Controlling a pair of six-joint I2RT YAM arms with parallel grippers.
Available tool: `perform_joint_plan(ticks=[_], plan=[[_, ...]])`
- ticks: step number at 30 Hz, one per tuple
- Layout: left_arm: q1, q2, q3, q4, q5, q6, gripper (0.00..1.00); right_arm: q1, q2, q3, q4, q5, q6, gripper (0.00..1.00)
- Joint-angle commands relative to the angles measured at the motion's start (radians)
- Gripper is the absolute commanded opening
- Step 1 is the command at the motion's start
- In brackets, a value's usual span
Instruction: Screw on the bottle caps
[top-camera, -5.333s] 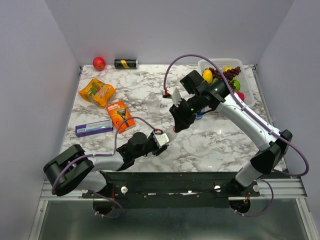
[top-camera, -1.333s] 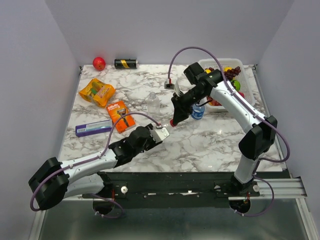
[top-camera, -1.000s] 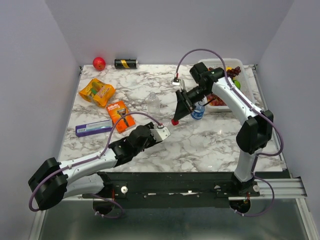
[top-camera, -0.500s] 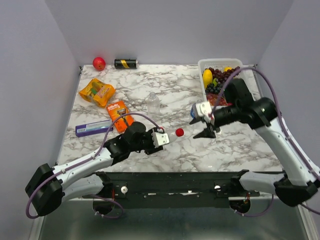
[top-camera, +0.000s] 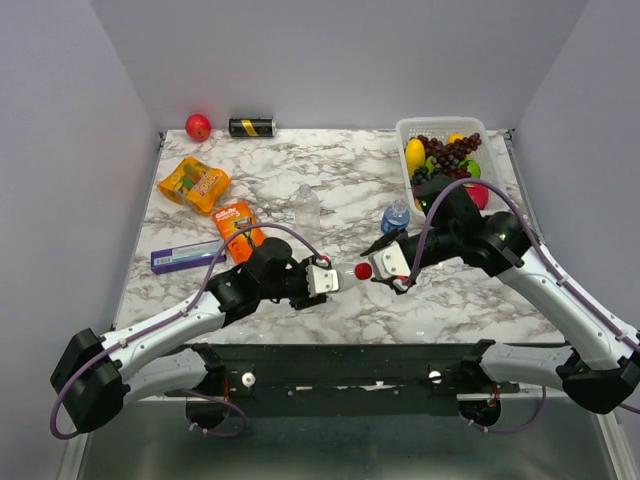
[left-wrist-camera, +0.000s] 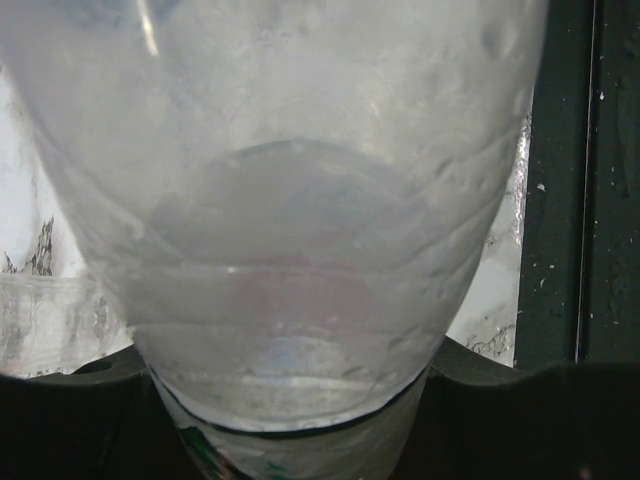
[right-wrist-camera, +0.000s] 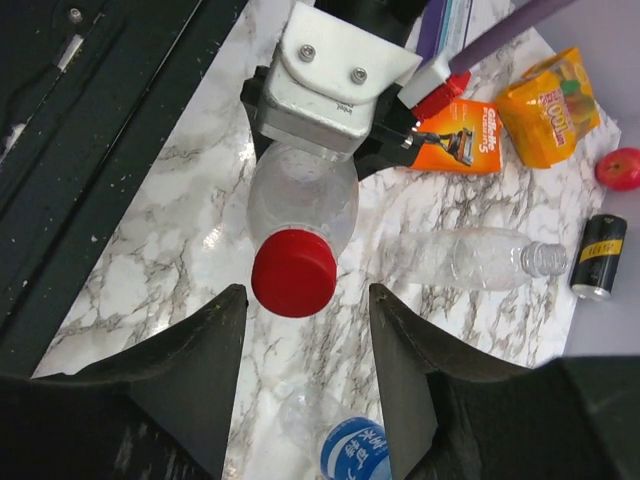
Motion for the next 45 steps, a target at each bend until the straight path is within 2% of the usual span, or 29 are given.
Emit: perform_joint_plan(ticks=[1,16,19,20,22,23,25,26,30,31,32,34,35,41,42,43,44,45], plan=[[0.004,-0.006,0.028,-0.014,0.042,0.017,0.0,0.031,0.002,-0.011,0.01,0.019,-0.061,0.59],[0.009,-0.005,0.025,0.025,0.044,0.003,0.0,0.056,0.025,-0.013,-0.016,0.02,-0.072,0.47],[0.009,-0.006,0.022,0.04,0.041,-0.004,0.0,0.057,0.038,-0.004,-0.012,0.026,-0.05,0.38],[0.009,-0.006,0.021,0.046,0.036,-0.012,0.0,0.056,0.046,0.001,-0.004,0.026,-0.002,0.28],[0.01,-0.008,0.015,0.083,0.016,-0.033,0.0,0.056,0.074,0.018,0.037,0.034,0.089,0.17],[0.012,-0.008,0.01,0.104,-0.036,-0.082,0.0,0.056,0.087,0.047,0.054,0.04,0.222,0.1],[0.01,-0.008,-0.002,0.182,-0.117,-0.147,0.0,0.051,0.156,0.088,0.083,0.058,0.385,0.04],[0.01,-0.006,-0.005,0.212,-0.186,-0.226,0.0,0.045,0.182,0.12,0.08,0.059,0.548,0.01],[0.001,0.014,0.016,0.272,-0.624,-0.337,0.0,-0.04,0.333,0.275,0.015,0.023,0.885,0.01],[0.0,0.018,0.034,0.275,-0.677,-0.342,0.0,-0.065,0.365,0.297,-0.03,0.003,0.945,0.01],[-0.005,0.021,0.041,0.278,-0.73,-0.342,0.0,-0.087,0.434,0.317,-0.053,-0.042,1.074,0.0],[-0.008,0.04,0.06,0.282,-0.838,-0.34,0.0,-0.168,0.471,0.299,-0.049,-0.113,1.215,0.0],[-0.01,0.046,0.068,0.278,-0.86,-0.333,0.0,-0.189,0.486,0.283,-0.045,-0.142,1.341,0.0],[-0.017,0.057,0.082,0.241,-0.874,-0.305,0.0,-0.219,0.548,0.278,-0.041,-0.121,1.393,0.0],[-0.016,0.054,0.082,0.232,-0.852,-0.306,0.0,-0.229,0.549,0.292,-0.029,-0.129,1.392,0.04],[-0.014,0.05,0.077,0.212,-0.829,-0.312,0.0,-0.237,0.548,0.312,-0.001,-0.136,1.387,0.11],[-0.01,0.046,0.076,0.2,-0.755,-0.325,0.0,-0.245,0.546,0.376,0.011,-0.148,1.36,0.31],[-0.01,0.04,0.073,0.192,-0.722,-0.328,0.0,-0.268,0.543,0.412,0.025,-0.147,1.341,0.38]])
